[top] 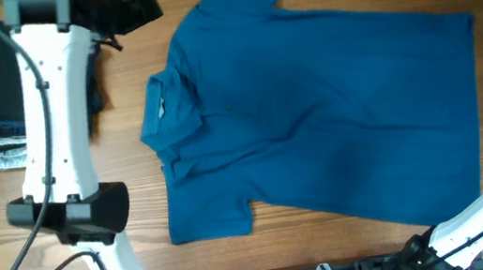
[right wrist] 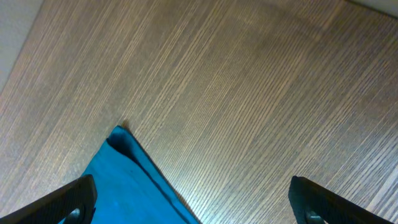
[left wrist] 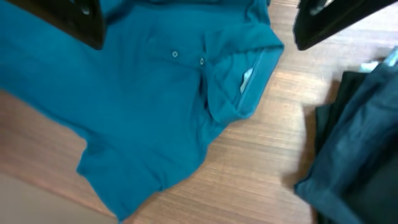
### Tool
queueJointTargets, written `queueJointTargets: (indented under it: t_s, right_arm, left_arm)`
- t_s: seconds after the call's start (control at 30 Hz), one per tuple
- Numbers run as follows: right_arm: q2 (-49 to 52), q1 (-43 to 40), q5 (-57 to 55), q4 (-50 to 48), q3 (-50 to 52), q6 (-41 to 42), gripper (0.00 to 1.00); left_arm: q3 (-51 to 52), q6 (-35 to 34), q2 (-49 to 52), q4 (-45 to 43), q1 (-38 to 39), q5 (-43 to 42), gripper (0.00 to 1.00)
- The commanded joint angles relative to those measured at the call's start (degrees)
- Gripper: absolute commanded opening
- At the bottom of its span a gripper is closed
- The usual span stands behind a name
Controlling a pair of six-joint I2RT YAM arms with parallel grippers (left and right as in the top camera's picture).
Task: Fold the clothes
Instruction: 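Release the shoulder and lift the left gripper back to the left, then reach the right gripper to the shirt's lower-right hem corner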
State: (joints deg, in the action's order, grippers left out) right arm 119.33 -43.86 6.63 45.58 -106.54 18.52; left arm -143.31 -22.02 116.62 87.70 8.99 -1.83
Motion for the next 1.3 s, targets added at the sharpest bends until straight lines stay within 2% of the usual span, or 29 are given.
queueJointTargets:
  t_s: [0.0,0.1,0.47,0.5,0.57,0.6,0.63,0.67,0.7,0.8,0.83,0.87,0.93,1.1,1.17,1.27]
  right_arm:
    - [0.1,0.1,0.7,-0.1,-0.7,-0.4,1.0]
    - [0.1,0.1,0.7,-0.1,-0.7,-0.3,1.0]
    - [0.1,0.1,0.7,-0.1,-0.7,-0.3,1.0]
    - [0.1,0.1,1.2,-0.8,-0.7,1.5,1.0]
    - [0.1,0.1,2.2,-2.0,-0.7,10.6,1.0]
    - [0.1,0.1,4.8,-0.4,-0.7,13.9,1.0]
    - [0.1,0.1,10.8,3.2,-0.7,12.2,1.0]
    - [0.1,0.1,12.4,4.0,-0.7,7.1,1.0]
    - [0.1,0.1,12.4,6.1,-0.7,4.0,1.0]
    - [0.1,0.1,9.0,14.9,-0.6,7.0,1.0]
    - [0.0,0.2,10.7,20.1,-0.6,6.8,0.94]
    - [-0.5,0.3,12.1,23.0,-0.6,5.4,0.75]
    - [-3.3,1.7,11.2,27.3,-0.6,3.5,0.63]
    - [-18.1,6.9,5.6,38.5,-0.6,4.7,0.65]
    - [-23.3,7.7,2.5,42.6,-0.6,5.3,0.7]
    - [-30.8,7.7,-1.6,46.6,2.0,5.2,0.7]
  left_arm:
    - [-0.1,-1.4,-3.2,2.7,-1.4,-2.6,1.0]
    - [-0.1,-1.4,-3.1,5.9,-1.4,-2.6,1.0]
    - [-0.1,-1.4,-3.1,6.0,-1.4,-2.6,1.0]
    - [-0.1,-1.4,-3.1,6.0,-1.4,-2.6,1.0]
    - [-0.1,-1.4,-3.1,6.0,-1.4,-2.6,1.0]
    - [-0.1,-1.4,-3.1,6.0,-1.4,-2.6,1.0]
    - [-0.1,-1.4,-3.1,6.0,-1.4,-2.6,1.0]
    - [-0.1,-1.4,-3.1,6.0,-1.4,-2.6,1.0]
    - [-0.1,-1.4,-3.1,6.0,-1.4,-2.6,1.0]
    - [-0.1,-1.4,-3.1,6.0,-1.4,-2.6,1.0]
    - [-0.1,-1.4,-3.1,6.0,-1.4,-2.6,1.0]
    - [-0.1,-1.4,-3.1,6.0,-1.4,-2.6,1.0]
    - [-0.1,-1.4,-3.1,6.0,-1.4,-2.6,1.0]
    - [-0.1,-1.4,-3.1,6.0,-1.4,-2.6,1.0]
    - [-0.1,-1.4,-3.1,6.0,-1.4,-2.6,1.0]
    - [-0.1,-1.4,-3.1,6.0,-1.4,-2.6,1.0]
